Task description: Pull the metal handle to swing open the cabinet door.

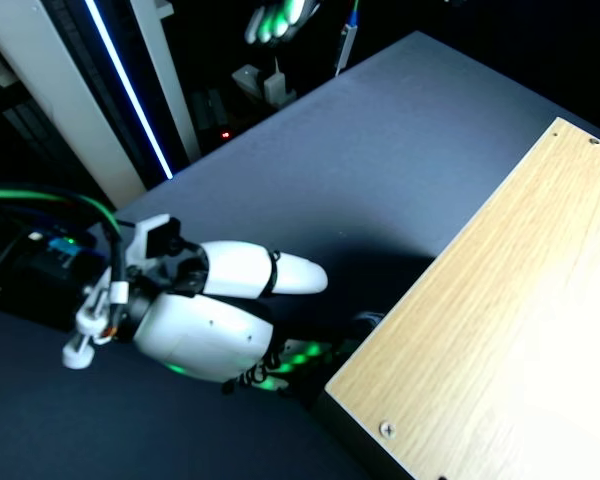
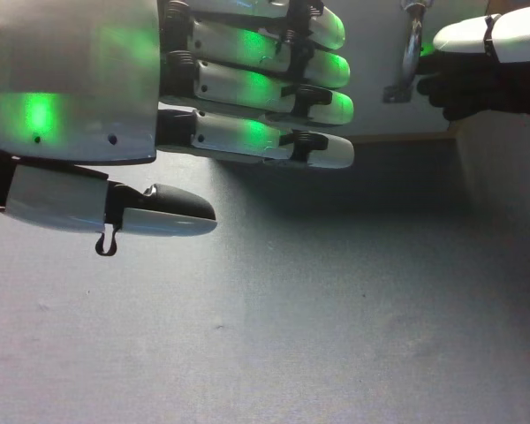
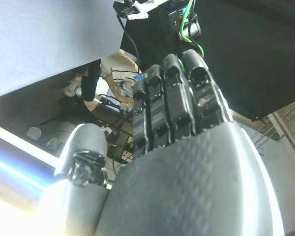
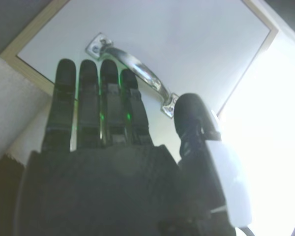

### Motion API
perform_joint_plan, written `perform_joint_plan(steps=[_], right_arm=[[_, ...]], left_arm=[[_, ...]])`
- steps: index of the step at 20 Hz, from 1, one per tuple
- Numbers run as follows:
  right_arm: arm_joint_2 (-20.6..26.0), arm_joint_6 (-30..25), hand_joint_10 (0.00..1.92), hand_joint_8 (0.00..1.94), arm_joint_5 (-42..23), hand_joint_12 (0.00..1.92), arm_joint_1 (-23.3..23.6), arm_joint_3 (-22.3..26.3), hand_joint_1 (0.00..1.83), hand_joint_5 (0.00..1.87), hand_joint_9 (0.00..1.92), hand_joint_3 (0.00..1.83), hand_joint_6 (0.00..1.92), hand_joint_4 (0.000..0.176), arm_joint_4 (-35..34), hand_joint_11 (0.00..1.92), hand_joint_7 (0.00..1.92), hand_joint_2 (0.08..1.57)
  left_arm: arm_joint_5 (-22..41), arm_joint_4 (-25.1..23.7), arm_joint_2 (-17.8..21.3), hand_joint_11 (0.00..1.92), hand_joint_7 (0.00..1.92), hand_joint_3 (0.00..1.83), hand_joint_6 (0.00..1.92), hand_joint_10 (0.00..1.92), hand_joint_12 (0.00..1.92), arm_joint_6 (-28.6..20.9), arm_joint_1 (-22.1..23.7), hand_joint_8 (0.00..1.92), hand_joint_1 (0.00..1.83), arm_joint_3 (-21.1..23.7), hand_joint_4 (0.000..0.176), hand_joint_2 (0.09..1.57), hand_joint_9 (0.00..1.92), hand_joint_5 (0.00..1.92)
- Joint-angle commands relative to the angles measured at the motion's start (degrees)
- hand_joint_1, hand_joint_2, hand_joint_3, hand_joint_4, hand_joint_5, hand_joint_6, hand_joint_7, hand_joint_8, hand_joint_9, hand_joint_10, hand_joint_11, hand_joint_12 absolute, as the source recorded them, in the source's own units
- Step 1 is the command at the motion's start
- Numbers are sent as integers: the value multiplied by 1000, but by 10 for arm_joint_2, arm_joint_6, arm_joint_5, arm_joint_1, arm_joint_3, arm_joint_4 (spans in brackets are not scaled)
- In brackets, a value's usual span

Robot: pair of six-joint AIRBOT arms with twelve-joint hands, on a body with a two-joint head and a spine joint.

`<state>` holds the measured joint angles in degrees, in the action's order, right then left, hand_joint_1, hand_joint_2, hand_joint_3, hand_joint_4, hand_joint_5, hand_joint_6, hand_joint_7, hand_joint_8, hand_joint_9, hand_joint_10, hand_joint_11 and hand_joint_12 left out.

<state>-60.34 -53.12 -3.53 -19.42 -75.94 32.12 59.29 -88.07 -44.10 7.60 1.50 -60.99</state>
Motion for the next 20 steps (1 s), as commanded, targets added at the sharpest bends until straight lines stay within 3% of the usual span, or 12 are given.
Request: perform_joint_plan(steps=[1, 20], right_arm=[[1, -7, 2, 1, -50, 778, 9, -1, 0, 316, 291, 0, 0, 0, -9, 0, 338, 1533], [35, -7, 1, 2, -81, 834, -11, 52, 0, 327, 314, 0, 0, 0, 19, 0, 357, 1531]], left_arm=[[13, 56, 4, 0, 319, 50, 0, 1, 606, 2, 7, 1, 0, 0, 0, 1571, 283, 306], [13, 56, 4, 0, 325, 56, 2, 2, 618, 2, 7, 2, 0, 0, 0, 1571, 290, 314]])
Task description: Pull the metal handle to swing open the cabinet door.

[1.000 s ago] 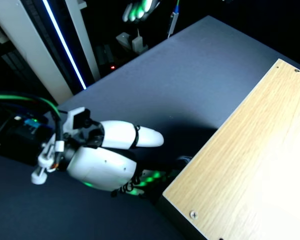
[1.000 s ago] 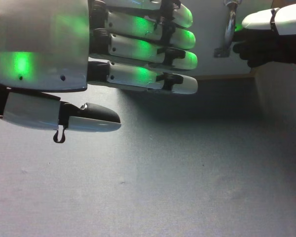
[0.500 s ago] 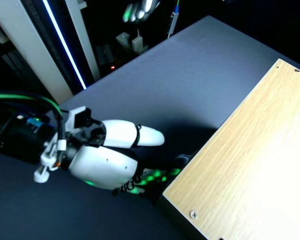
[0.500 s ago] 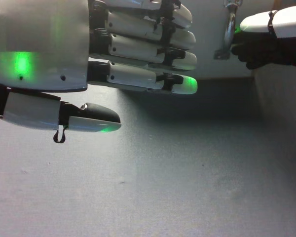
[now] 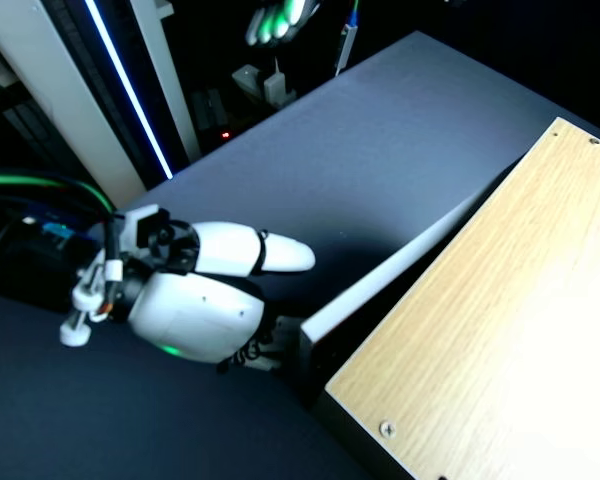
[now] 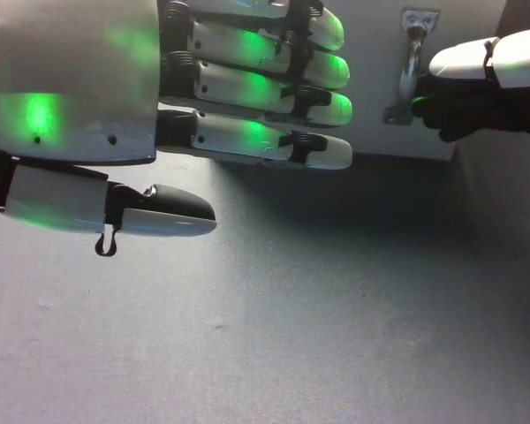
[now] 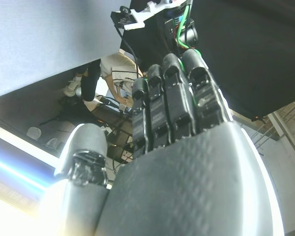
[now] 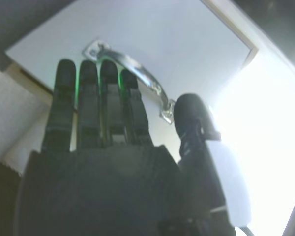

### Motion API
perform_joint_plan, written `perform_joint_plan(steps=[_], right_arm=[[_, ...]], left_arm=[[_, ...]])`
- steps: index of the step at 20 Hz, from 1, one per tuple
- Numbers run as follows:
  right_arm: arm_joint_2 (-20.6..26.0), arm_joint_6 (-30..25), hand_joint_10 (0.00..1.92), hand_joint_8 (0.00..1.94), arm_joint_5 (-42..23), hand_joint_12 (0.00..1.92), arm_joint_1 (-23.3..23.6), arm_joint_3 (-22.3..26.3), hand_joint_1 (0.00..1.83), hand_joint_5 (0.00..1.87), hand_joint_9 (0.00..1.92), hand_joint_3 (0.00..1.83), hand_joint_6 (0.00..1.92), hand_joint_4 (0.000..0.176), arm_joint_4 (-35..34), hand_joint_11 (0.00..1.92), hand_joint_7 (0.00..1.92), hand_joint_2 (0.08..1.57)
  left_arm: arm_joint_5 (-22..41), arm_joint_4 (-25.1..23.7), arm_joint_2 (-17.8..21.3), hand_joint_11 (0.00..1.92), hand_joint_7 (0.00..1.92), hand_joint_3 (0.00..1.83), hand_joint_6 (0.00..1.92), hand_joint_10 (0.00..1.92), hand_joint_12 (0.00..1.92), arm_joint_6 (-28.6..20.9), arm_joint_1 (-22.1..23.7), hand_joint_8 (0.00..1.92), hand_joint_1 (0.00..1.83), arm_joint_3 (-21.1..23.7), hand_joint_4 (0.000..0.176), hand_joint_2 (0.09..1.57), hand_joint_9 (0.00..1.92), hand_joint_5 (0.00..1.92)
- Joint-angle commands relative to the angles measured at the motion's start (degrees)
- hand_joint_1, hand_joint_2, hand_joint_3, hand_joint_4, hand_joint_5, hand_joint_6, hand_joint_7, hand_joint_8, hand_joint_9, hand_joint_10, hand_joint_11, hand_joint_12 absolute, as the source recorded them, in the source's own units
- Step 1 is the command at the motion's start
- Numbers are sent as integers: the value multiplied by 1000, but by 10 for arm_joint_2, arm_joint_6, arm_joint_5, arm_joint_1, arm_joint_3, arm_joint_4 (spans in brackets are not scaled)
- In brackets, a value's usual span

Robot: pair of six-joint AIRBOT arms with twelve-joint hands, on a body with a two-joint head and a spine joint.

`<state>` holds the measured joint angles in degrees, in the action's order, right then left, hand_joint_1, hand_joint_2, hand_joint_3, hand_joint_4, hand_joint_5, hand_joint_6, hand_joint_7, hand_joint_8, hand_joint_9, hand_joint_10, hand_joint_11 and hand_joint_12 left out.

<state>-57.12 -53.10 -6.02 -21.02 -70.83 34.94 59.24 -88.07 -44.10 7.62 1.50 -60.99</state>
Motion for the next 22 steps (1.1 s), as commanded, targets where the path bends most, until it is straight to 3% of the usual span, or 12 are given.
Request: perform_joint_plan(steps=[1, 22], right_arm=[[7, -7, 1, 2, -57, 834, 5, 5, 0, 327, 314, 0, 0, 0, -4, 0, 357, 1531], [50, -7, 1, 1, -105, 835, -18, 34, 0, 333, 315, 0, 1, 0, 23, 0, 356, 1537]], left_arm=[[13, 56, 4, 0, 325, 56, 2, 2, 618, 2, 7, 2, 0, 0, 0, 1571, 290, 314], [13, 56, 4, 0, 322, 64, 0, 1, 612, 2, 7, 1, 0, 0, 0, 1571, 288, 310]])
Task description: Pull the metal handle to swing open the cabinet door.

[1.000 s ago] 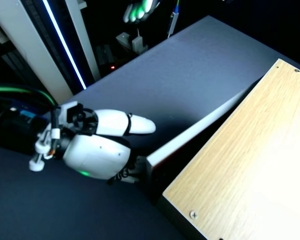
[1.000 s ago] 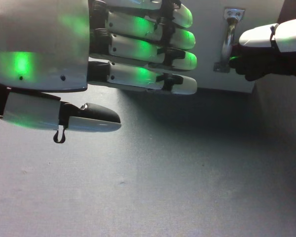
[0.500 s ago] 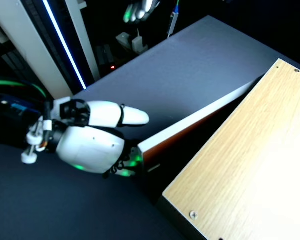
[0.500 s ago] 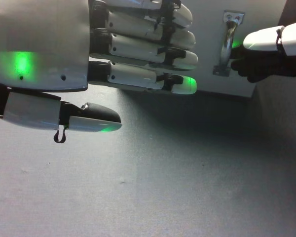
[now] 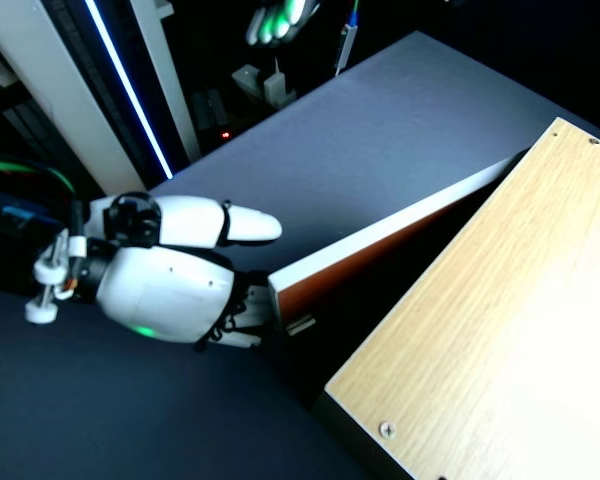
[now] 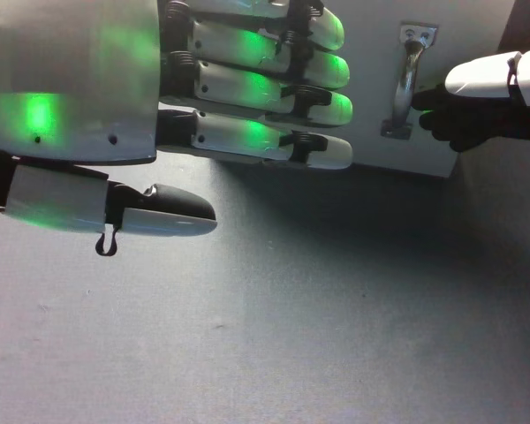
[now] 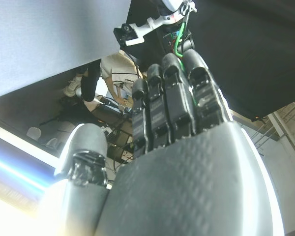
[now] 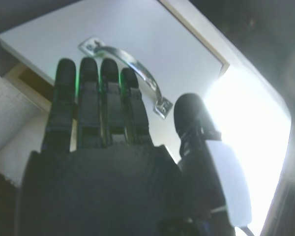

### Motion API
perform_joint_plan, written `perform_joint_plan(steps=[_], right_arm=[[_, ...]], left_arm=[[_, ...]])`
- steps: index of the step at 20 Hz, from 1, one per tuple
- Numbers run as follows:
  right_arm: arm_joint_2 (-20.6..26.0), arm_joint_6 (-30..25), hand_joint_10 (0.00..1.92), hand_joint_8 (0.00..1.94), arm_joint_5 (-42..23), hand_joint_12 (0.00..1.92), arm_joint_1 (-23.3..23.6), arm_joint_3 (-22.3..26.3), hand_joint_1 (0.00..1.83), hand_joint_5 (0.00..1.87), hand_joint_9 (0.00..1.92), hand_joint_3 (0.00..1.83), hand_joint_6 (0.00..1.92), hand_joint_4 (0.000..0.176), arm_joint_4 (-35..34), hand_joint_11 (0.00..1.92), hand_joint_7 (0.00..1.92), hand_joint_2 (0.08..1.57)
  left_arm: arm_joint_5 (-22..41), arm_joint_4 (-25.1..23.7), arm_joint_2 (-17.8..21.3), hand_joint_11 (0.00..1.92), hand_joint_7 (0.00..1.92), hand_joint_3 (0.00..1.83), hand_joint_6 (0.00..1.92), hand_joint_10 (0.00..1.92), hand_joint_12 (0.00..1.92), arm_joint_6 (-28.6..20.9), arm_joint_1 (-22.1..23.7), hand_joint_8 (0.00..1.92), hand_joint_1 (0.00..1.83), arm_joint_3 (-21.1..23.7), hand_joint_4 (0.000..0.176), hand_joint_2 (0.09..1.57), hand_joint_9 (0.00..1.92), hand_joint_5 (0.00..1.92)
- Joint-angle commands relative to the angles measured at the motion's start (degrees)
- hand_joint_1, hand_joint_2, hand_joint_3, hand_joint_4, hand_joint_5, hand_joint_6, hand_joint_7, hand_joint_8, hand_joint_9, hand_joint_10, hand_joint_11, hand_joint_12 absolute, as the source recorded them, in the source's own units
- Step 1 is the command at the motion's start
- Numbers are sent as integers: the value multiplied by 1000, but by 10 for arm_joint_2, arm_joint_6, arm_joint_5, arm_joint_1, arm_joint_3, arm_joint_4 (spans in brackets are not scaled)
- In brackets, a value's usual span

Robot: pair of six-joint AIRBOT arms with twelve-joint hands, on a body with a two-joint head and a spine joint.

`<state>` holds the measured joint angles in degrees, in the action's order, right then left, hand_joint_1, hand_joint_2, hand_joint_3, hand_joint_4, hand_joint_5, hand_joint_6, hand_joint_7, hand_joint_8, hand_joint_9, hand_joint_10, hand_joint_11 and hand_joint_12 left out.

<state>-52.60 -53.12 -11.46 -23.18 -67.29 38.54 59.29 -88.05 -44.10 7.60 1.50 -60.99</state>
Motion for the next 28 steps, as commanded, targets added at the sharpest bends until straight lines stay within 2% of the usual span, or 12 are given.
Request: perform_joint_plan(steps=[1, 16, 28], right_arm=[[4, -7, 4, 4, -51, 870, 4, -3, 0, 342, 330, 0, 3, 0, -13, 0, 369, 1537], [2, -7, 2, 2, -66, 838, 4, -36, 0, 332, 321, 0, 1, 0, 1, 0, 358, 1534], [20, -7, 1, 1, -112, 863, -14, -19, 0, 336, 320, 0, 3, 0, 27, 0, 358, 1534]], left_arm=[[13, 56, 4, 0, 318, 64, 0, 0, 612, 2, 7, 0, 0, 0, 0, 1571, 286, 305], [13, 56, 4, 0, 328, 67, 1, 3, 628, 2, 7, 3, 0, 0, 0, 1571, 295, 313], [13, 56, 4, 0, 322, 68, 0, 0, 620, 2, 7, 0, 0, 0, 0, 1571, 289, 310]])
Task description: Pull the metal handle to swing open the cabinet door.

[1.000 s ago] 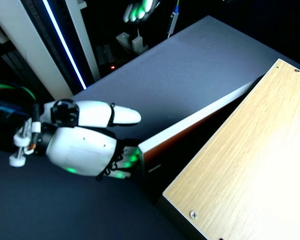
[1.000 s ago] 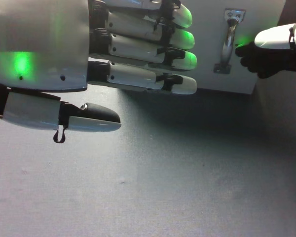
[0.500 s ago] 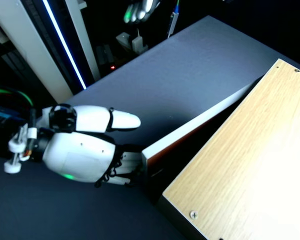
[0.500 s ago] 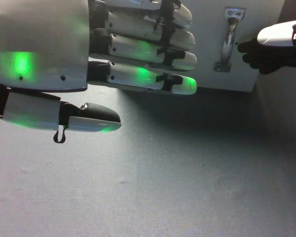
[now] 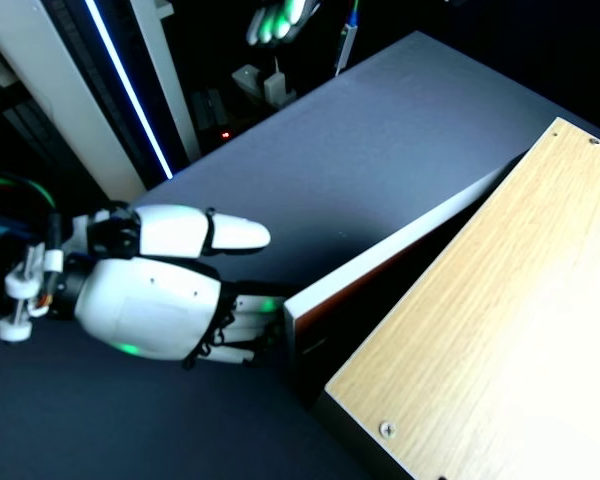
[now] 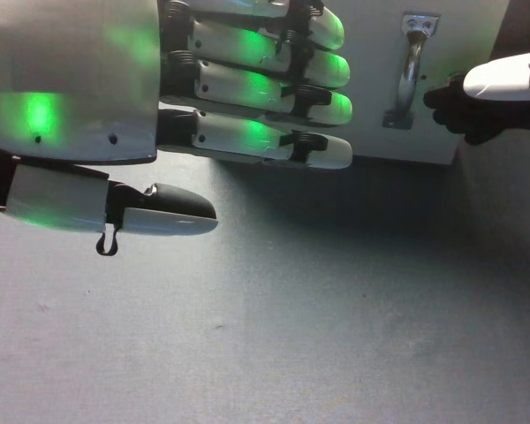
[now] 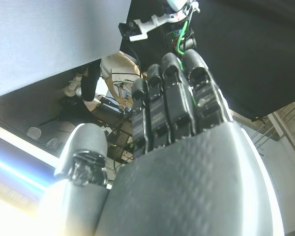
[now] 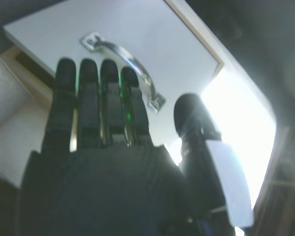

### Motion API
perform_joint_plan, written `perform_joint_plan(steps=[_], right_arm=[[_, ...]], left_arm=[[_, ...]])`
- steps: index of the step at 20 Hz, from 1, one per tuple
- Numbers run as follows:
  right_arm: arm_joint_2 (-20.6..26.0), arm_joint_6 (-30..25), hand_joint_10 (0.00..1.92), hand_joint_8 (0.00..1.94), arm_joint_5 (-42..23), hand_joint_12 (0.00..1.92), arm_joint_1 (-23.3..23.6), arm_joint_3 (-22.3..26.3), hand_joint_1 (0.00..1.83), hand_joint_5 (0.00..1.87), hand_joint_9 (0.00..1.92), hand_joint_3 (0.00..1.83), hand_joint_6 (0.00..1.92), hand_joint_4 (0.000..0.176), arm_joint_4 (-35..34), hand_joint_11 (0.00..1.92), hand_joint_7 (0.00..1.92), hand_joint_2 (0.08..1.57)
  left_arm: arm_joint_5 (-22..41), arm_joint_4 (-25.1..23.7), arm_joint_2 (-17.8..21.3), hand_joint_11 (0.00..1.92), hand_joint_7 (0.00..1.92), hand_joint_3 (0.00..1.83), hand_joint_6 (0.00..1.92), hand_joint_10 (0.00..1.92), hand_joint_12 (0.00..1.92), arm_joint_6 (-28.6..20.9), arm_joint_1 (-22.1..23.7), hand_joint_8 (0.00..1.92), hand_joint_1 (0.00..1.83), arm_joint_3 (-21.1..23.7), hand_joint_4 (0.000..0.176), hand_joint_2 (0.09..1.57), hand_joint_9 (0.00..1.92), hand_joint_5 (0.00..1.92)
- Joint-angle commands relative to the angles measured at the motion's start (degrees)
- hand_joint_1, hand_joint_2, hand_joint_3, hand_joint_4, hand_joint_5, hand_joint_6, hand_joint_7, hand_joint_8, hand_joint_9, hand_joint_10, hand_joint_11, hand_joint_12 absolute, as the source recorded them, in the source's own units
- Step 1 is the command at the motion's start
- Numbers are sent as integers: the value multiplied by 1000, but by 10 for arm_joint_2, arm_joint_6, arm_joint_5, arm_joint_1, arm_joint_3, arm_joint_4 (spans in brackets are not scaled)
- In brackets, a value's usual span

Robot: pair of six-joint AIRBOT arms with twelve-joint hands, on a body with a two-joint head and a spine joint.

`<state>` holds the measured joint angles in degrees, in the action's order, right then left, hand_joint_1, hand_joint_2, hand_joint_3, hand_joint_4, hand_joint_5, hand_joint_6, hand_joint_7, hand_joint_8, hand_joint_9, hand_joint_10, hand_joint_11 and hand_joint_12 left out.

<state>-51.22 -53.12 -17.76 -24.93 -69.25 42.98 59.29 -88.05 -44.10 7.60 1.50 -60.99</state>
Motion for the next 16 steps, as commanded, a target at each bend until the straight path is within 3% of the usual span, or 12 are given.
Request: perform_joint_plan(steps=[1, 8, 16], right_arm=[[8, -7, 1, 0, -57, 863, 2, 1, 0, 334, 320, 0, 2, 0, -13, 0, 356, 1535], [22, -7, 3, 4, -128, 865, -15, 3, 0, 342, 328, 0, 2, 0, 11, 0, 363, 1532], [25, -6, 0, 0, -134, 837, -17, -12, 0, 335, 320, 1, 1, 0, 43, 0, 356, 1533]], left_arm=[[13, 56, 4, 0, 318, 62, 0, 0, 609, 2, 7, 0, 0, 0, 0, 1571, 284, 306], [13, 56, 4, 0, 323, 63, 2, 1, 626, 2, 7, 1, 0, 0, 0, 1571, 290, 313], [13, 56, 4, 0, 323, 62, 1, 0, 623, 2, 7, 1, 0, 0, 0, 1571, 290, 312]])
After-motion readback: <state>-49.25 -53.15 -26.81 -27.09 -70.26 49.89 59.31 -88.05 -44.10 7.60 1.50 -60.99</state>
